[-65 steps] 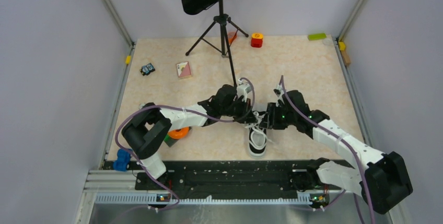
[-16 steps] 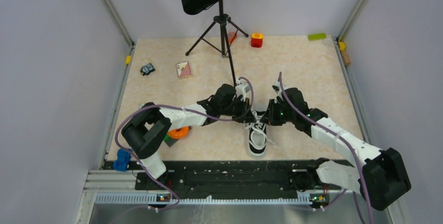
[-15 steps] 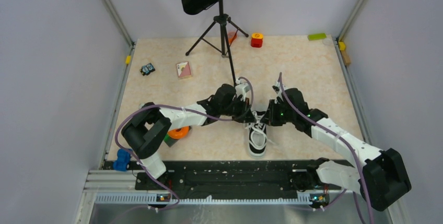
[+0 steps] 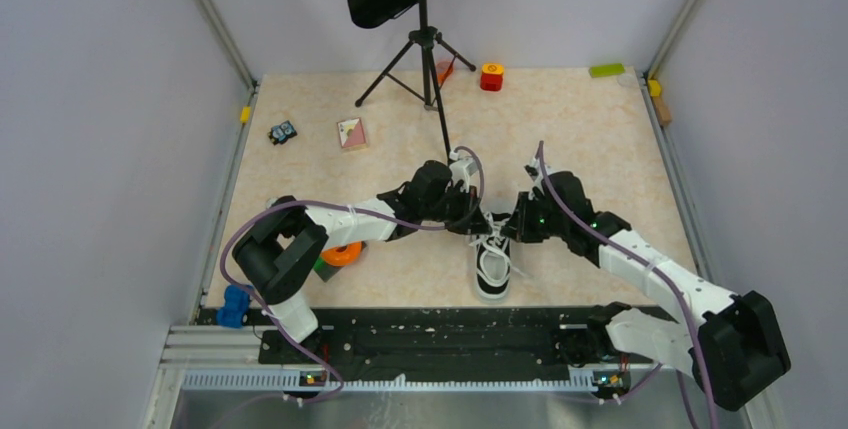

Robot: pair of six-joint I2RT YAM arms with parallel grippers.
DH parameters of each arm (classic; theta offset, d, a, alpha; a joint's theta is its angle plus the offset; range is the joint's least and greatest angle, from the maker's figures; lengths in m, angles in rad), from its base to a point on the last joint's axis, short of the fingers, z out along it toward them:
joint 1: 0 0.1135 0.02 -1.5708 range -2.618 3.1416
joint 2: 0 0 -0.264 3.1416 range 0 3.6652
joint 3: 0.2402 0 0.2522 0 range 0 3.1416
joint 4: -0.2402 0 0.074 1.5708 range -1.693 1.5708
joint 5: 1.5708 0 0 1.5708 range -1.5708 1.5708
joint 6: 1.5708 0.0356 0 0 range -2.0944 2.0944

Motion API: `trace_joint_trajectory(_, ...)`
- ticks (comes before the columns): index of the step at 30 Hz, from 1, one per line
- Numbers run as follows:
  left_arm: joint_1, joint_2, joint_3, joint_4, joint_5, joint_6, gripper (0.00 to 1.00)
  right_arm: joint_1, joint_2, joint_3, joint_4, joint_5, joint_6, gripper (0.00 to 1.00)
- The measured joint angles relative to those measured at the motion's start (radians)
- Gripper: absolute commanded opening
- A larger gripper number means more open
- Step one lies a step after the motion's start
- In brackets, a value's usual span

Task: Tie the shoes
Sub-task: Cross the shoelace with the shoelace.

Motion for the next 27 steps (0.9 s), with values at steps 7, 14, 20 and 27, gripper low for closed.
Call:
trace_joint_trajectory(7, 0.000, 0.000, 0.000, 0.011, 0.033, 0.011, 0.00, 0.000, -0.053, -0.014, -0.005, 0.005, 0.008, 0.00)
trace_joint_trajectory(14, 0.000, 0.000, 0.008, 0.007, 0.045, 0.016, 0.00, 0.000, -0.062, -0.040, -0.004, 0.004, 0.020, 0.11)
trace_joint_trajectory(20, 0.000, 0.000, 0.010, 0.007, 0.055, 0.022, 0.00, 0.000, -0.077, -0.040, -0.029, 0.008, 0.030, 0.36)
trace_joint_trajectory(27, 0.000, 0.000, 0.010, 0.007, 0.061, 0.026, 0.00, 0.000, -0.147, -0.040, -0.079, 0.002, 0.023, 0.40)
